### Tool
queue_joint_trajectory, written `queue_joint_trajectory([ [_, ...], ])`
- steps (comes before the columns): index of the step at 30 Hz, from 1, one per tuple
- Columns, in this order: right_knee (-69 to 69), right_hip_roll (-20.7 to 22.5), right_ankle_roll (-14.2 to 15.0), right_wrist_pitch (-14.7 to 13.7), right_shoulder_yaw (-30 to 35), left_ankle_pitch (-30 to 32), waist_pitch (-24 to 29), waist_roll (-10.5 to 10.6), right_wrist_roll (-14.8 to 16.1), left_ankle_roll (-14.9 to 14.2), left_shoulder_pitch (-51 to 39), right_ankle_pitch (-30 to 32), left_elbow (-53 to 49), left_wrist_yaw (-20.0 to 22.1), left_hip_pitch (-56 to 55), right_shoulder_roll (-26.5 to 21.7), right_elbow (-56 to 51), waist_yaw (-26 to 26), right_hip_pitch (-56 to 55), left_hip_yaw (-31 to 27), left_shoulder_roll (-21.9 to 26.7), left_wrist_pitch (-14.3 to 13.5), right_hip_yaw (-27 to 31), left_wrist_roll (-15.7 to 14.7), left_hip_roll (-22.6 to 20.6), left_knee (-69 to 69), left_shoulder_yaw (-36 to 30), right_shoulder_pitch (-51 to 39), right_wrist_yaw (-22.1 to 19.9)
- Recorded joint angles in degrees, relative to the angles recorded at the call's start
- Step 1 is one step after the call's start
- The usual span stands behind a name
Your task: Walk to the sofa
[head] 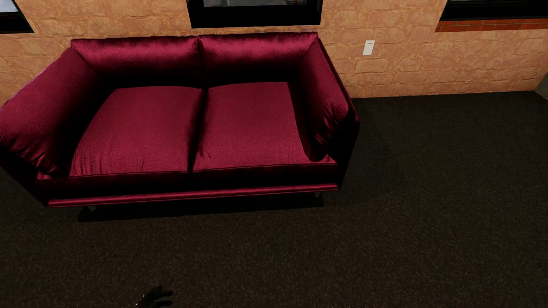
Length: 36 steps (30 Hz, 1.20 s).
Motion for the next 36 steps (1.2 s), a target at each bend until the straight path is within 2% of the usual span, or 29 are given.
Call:
queue_joint_trajectory([
  [3, -16.7, 2.7, 0.0, 0.0, -3.9, 0.4, 0.5, 0.6, 0.0, 0.0, -1.5, 1.3, -8.7, 0.0, 5.5, -0.7, 0.0, -3.7, -7.7, 0.0, 0.5, 0.0, 0.0, 0.0, -0.4, -4.7, -0.6, 2.4, 0.0],
  [6, -35.2, 5.4, 0.0, 0.0, -6.3, 0.8, -0.6, 0.5, 0.0, 0.0, -0.7, -8.1, -12.4, 0.0, 8.7, -0.7, -1.2, -8.2, -7.5, 0.0, 0.7, 0.0, 0.0, 0.0, -0.9, -7.7, -1.6, 4.6, 0.0],
  [7, -38.2, 5.5, 0.0, 0.0, -8.5, 0.5, -0.7, 0.5, 0.0, 0.0, -0.7, -7.2, -11.9, 0.0, 9.8, 0.0, -0.7, -9.1, -6.5, 0.0, 0.5, 0.0, 0.0, 0.0, -1.2, -8.4, -2.5, 5.1, 0.0],
  [8, -39.4, 5.3, 0.0, 0.0, -7.4, -0.4, -0.9, 0.3, 0.0, 0.0, -0.9, -4.5, -10.9, 0.0, 10.8, -0.1, -0.7, -9.2, -5.2, 0.0, 0.5, 0.0, 0.0, 0.0, -1.5, -8.7, -3.8, 5.4, 0.0],
  [9, -39.9, 4.8, 0.0, 0.0, -6.1, -1.7, -1.1, -0.6, 0.0, 0.0, -1.0, -4.5, -9.5, 0.0, 12.4, -0.2, -0.1, -8.3, -3.7, 0.0, 0.8, 0.0, 0.0, 0.0, -2.4, -9.5, -5.6, 5.4, 0.0],
  [12, -39.9, 4.4, 0.0, 0.0, -1.4, -4.2, -1.6, -0.3, 0.0, 0.0, 0.5, -8.3, -3.4, 0.0, 17.6, -0.9, 0.8, -5.8, -0.4, 0.0, 0.5, 0.0, 0.0, 0.0, -2.7, -12.4, -9.6, 3.9, 0.0],
  [17, -39.5, 5.4, 0.0, 0.0, -2.4, -6.6, -1.1, 0.9, 0.0, 0.0, 4.6, -17.6, 10.9, 0.0, 23.3, -0.2, -3.5, -9.3, 7.1, 0.0, 0.4, 0.0, 0.0, 0.0, -2.2, -12.8, -16.7, 0.9, 0.0],
  [18, -38.4, 5.5, 0.0, 0.0, -2.5, -6.3, -1.2, 0.9, 0.0, 0.0, 5.1, -17.2, 12.7, 0.0, 24.2, 0.0, -4.9, -9.3, 7.9, 0.0, 0.5, 0.0, 0.0, 0.0, -2.0, -23.5, -17.0, 0.7, 0.0],
  [19, -44.7, 5.7, 0.0, 0.0, -2.4, -6.7, -1.3, 0.9, 0.0, 0.0, 5.4, -15.3, 14.3, 0.0, 25.2, 0.0, -6.0, -9.1, 8.6, 0.0, 0.4, 0.0, 0.0, 0.0, -1.9, -24.0, -16.8, 0.6, 0.0],
  [20, -45.4, 5.9, 0.0, 0.0, -2.2, -7.2, -1.7, 1.0, 0.0, 0.0, 5.8, -14.4, 15.2, 0.0, 25.8, 0.1, -6.8, -8.9, 9.0, 0.0, 0.3, 0.0, 0.0, 0.0, -1.7, -24.5, -16.2, 0.7, 0.0],
  [24, -46.9, 5.9, 0.0, 0.0, -0.9, -8.9, -2.0, 0.9, 0.0, 0.0, 4.9, -14.0, 15.0, 0.0, 27.0, -0.1, -7.0, -8.3, 9.8, 0.0, 0.1, 0.0, 0.0, 0.0, -1.6, -25.3, -14.9, 0.9, 0.0],
  [36, -47.3, 5.2, 0.0, 0.0, -1.8, -10.4, -1.6, 0.9, 0.0, 0.0, 2.0, -14.1, 7.6, 0.0, 27.9, -0.1, 1.0, -8.6, 10.1, 0.0, -0.6, 0.0, 0.0, 0.0, -2.1, -26.1, -16.8, 1.5, 0.0],
])
